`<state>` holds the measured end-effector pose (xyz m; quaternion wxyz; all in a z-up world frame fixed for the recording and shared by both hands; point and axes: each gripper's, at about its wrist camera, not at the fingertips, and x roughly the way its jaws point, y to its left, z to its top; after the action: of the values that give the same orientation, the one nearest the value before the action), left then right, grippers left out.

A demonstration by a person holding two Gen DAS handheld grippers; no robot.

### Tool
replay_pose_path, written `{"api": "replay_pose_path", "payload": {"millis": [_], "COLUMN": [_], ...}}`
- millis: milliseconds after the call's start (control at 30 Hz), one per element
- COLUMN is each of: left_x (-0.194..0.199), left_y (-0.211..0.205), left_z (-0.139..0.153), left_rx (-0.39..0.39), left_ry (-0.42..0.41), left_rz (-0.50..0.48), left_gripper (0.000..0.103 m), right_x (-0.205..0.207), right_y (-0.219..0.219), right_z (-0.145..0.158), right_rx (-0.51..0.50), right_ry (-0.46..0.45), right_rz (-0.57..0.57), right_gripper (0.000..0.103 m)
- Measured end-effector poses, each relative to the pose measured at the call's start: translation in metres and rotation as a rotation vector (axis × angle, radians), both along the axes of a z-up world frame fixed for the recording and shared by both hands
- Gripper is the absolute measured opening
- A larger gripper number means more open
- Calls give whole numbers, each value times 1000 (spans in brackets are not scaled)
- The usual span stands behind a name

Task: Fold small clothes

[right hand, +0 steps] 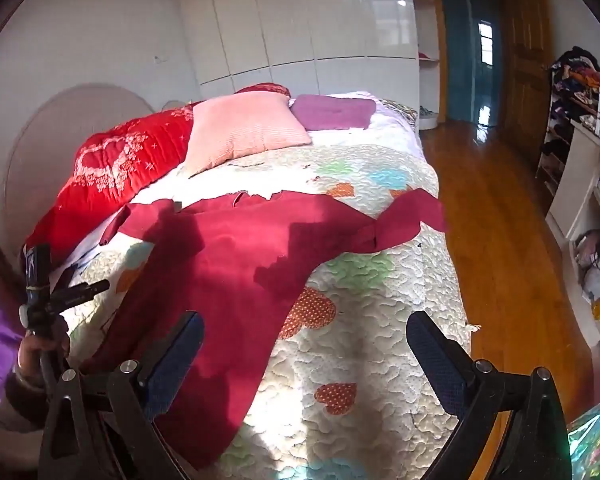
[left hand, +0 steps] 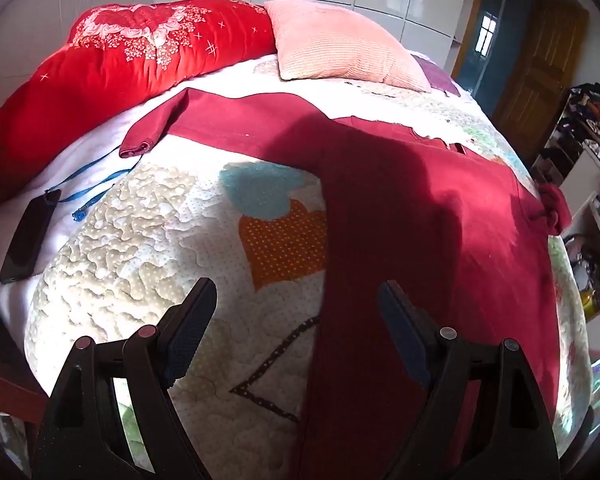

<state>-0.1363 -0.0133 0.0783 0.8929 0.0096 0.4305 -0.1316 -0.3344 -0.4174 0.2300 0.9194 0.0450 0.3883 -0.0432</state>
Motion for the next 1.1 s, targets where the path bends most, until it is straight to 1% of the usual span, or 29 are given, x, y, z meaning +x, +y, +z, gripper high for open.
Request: {"api": "replay_pose_path", "payload": {"millis": [67, 133, 200, 267, 300, 333, 367, 467, 500, 567, 600, 633, 700, 733, 833, 900, 967, 1000, 1100], "left_x": [-5, -8, -10, -13, -14, -15, -15, -13, -13, -12, -12, -12, -13, -13, -14, -15, -14, -15, -18], "left_y": [-2, -1, 1, 3, 4, 5, 6, 10, 10, 10, 9, 7, 4, 3, 3, 4, 4, 3, -5], "left_z": [-3, -7, -12, -16, -17, -18, -19, -24, -25, -28, -30, -31, -31, -31, -27, -25, -25, -26, -28], "left_rx": [15, 19, 23, 29, 35, 40, 41, 32, 26, 16, 14, 17, 23, 27, 35, 24, 12, 10, 18], "left_ry": [10, 25, 42, 50, 51, 52, 54, 68, 75, 86, 92, 96, 100, 97, 82, 78, 82, 84, 81], "left_rz": [-9, -3, 5, 9, 14, 20, 23, 34, 38, 42, 43, 40, 33, 29, 31, 36, 39, 38, 22], "left_gripper": [83, 83, 83, 83, 83, 83, 83, 83, 83, 83, 83, 83, 83, 83, 83, 83, 83, 83, 83], "right_x": [7, 17, 25, 27, 29, 30, 29, 31, 33, 35, 37, 38, 38, 36, 27, 22, 20, 18, 17], "right_y": [8, 16, 22, 30, 33, 36, 35, 35, 37, 45, 50, 56, 59, 57, 52, 46, 39, 35, 22], "right_z": [-16, -44, -80, -112, -126, -138, -147, -167, -169, -170, -172, -172, -171, -167, -146, -136, -133, -136, -150], "right_rx": [-3, 48, 110, 130, 129, 133, 151, 236, 248, 245, 224, 193, 161, 158, 78, 48, -8, -20, 29], "right_ry": [28, 91, 154, 211, 242, 266, 276, 296, 287, 257, 251, 243, 222, 212, 168, 158, 178, 190, 246], "right_rz": [20, 37, 53, 66, 70, 72, 73, 69, 79, 115, 136, 144, 143, 143, 146, 132, 101, 86, 68], "right_gripper": [100, 100, 100, 90, 77, 66, 64, 64, 64, 58, 42, 25, 11, 10, 9, 9, 9, 8, 8]}}
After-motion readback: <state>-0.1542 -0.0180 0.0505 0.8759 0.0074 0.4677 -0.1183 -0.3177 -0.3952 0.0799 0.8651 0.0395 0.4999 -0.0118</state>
